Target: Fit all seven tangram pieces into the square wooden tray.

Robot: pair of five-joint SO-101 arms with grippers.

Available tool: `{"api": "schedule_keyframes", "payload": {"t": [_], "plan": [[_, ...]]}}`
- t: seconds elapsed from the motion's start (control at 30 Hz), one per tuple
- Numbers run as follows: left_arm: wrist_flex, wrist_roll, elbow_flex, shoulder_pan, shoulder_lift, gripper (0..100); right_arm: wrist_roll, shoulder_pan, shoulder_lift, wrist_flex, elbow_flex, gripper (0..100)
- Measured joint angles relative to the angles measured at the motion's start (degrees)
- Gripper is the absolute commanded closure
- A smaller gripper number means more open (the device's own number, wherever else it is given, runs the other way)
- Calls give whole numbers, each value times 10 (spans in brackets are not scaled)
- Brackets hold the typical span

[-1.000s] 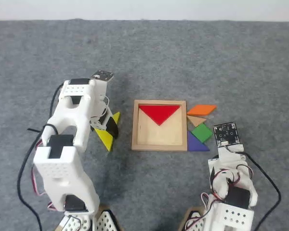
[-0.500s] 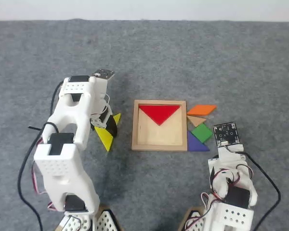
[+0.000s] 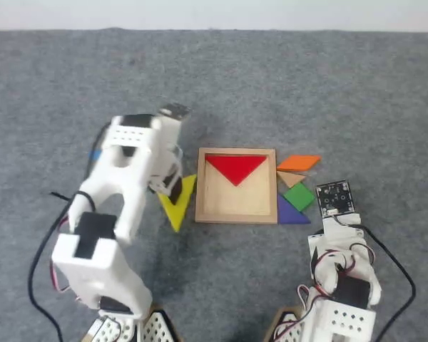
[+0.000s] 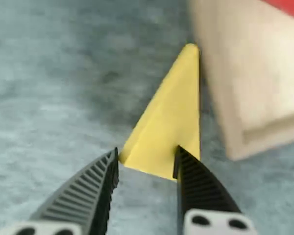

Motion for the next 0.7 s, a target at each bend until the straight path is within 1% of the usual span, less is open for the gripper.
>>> {"api": "schedule_keyframes", "payload": {"t": [0.2,0.33,0.7], "plan": [[2,19,13,40,-45,828,0,0,0,0,0,908],[18,31,13,71,-75,827,0,0,0,0,0,908],[14,58,13,172,-64,827,0,0,0,0,0,908]]}}
